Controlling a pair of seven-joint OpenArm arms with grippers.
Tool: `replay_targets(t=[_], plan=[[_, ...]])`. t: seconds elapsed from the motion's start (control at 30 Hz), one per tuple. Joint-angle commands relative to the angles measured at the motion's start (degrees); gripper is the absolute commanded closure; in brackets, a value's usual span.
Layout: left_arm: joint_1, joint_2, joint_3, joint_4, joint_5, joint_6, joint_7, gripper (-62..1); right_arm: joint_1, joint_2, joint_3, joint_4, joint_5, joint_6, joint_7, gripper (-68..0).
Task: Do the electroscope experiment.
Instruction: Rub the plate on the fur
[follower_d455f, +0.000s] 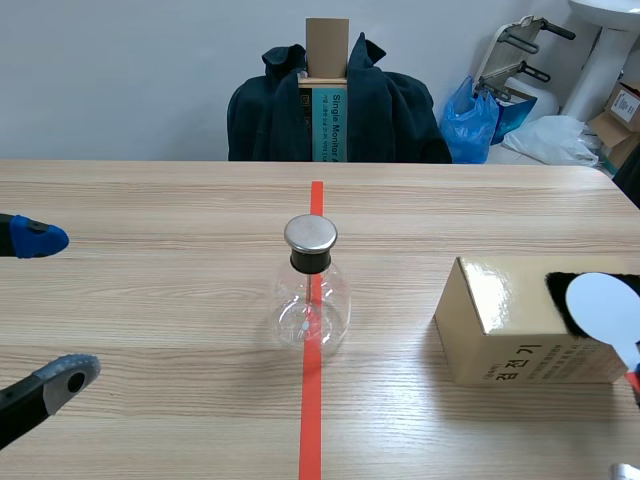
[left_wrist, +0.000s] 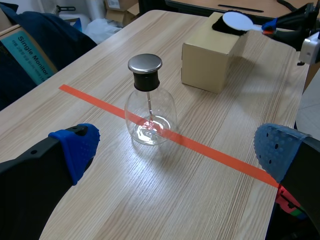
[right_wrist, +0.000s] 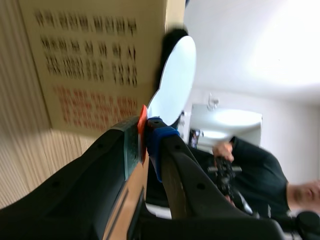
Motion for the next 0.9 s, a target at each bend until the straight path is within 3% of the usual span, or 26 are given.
replay_targets(t=[0.0, 0.07, 0.2, 0.23, 0.3, 0.37, 0.53, 0.67, 0.8, 0.87], plan=[[-0.2, 0.4, -0.5, 0.3, -0.4, -0.1, -0.8, -62.3, 0.4, 0.6, 0.5, 0.2, 1.0, -0.4, -5.5, -0.8], [-0.2, 0.4, -0.5, 0.3, -0.4, -0.1, -0.8, -62.3, 0.3, 0.8, 1.3, 0.2, 1.0, -0.4, -7.3, -0.8], [-0.2, 0.4, -0.5, 0.3, -0.4, -0.1, -0.8, -62.3, 0.1, 0.4, 0.7, 0.2, -1.0, -0.2, 1.7, -0.8], [-0.2, 0.4, -0.5, 0.3, -0.4, -0.1, -0.8, -62.3, 0.2, 0.2, 0.6, 0.2, -0.9, -0.9, 1.4, -0.8], [-0.2, 0.4, -0.5, 0.3, -0.4, -0.1, -0.8, -62.3, 0.4, -0.1, 0.8, 0.2, -0.6, -2.2, -4.4, -0.8], [-0.2, 0.4, -0.5, 0.3, -0.4, -0.1, -0.8, -62.3, 0.3, 0.0, 1.6, 0.2, -0.7, -1.8, -7.7, -0.8], [-0.2, 0.4, -0.5, 0.3, -0.4, -0.1, -0.8, -62.3, 0.4, -0.7, 1.6, 0.2, -3.3, -1.0, 0.6, -0.8], [-0.2, 0.4, -0.5, 0.3, -0.4, -0.1, -0.8, -62.3, 0.3, -1.0, 2.2, 0.2, -3.3, -1.2, -8.4, -0.8], [-0.2, 0.4, -0.5, 0.3, -0.4, -0.1, -0.8, -62.3, 0.3, -1.1, 2.2, 0.2, -5.4, -0.6, 1.0, -0.8], [-0.2, 0.4, -0.5, 0.3, -0.4, -0.1, -0.8, -62.3, 0.4, -1.7, 2.0, 0.2, -5.3, -1.1, 0.7, -0.8]])
